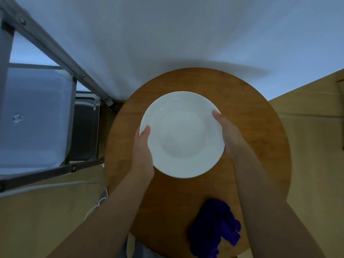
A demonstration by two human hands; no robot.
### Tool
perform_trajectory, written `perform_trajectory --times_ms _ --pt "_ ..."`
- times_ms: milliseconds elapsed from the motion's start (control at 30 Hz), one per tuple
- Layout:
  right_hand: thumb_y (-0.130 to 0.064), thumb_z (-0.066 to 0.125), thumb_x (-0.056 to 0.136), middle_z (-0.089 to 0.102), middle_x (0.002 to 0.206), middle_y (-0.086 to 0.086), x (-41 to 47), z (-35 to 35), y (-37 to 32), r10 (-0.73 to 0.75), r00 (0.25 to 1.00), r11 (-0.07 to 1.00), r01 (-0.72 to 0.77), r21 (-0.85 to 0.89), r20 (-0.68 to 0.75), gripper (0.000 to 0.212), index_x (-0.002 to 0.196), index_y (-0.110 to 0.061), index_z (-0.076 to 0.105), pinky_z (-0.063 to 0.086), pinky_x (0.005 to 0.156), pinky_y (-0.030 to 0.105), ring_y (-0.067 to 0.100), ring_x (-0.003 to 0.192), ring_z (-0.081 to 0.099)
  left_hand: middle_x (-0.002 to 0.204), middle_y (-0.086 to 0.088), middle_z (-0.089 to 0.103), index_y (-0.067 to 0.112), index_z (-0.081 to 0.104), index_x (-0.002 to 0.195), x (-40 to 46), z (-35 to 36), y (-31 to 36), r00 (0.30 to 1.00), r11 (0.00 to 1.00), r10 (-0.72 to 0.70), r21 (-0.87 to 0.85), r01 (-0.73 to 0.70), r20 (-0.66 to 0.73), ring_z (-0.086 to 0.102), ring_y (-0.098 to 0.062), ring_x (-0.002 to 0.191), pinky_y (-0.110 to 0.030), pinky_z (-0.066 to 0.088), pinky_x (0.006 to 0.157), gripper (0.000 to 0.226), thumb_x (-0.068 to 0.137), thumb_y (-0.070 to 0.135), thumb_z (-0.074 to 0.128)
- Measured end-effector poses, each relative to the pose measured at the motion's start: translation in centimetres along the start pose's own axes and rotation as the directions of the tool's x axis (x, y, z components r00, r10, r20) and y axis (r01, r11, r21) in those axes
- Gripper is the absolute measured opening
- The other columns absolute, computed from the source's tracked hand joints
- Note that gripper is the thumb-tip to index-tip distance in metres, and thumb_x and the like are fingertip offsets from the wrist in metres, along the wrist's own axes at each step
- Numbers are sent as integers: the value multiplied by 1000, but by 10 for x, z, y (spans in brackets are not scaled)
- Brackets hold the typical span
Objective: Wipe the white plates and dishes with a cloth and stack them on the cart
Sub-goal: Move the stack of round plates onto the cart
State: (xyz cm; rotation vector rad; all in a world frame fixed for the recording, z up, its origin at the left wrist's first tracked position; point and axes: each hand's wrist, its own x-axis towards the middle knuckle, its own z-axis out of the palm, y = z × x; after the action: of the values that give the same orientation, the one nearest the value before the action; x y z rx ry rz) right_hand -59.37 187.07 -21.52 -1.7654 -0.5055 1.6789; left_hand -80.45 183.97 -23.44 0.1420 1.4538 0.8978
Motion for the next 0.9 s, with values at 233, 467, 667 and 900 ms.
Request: perform_trajectory --times_ms 233,467,667,900 --pt "-63 40 88 64 111 -6 -9 1 15 -37 999 990 41 -133 28 32 103 -42 58 55 72 34 14 98 63 122 -2 59 29 49 129 7 -10 16 999 994 26 108 -30 37 56 -27 113 -44 49 88 48 87 52 50" --pt "-68 38 87 71 105 -9 1 6 -6 -53 985 982 82 -169 167 44 107 -41 67 54 75 34 13 95 68 122 -2 62 27 45 134 -26 -15 -18 1000 997 8 -74 -6 30 57 -27 113 -50 44 99 61 79 52 52" --pt "-63 38 90 71 107 -2 4 5 -3 -59 987 992 74 -98 150 47 111 -33 67 55 74 35 18 95 68 114 1 67 37 52 121 -25 -11 -20 997 985 8 -175 5 70 62 -25 106 -45 53 87 35 87 45 49" --pt "-62 51 82 70 104 -4 6 -2 -7 40 975 970 15 -242 220 42 111 -33 58 55 72 33 18 92 68 119 -3 64 30 48 131 -17 -20 -12 994 991 30 -130 -16 102 62 -27 107 -47 54 84 61 74 50 60"
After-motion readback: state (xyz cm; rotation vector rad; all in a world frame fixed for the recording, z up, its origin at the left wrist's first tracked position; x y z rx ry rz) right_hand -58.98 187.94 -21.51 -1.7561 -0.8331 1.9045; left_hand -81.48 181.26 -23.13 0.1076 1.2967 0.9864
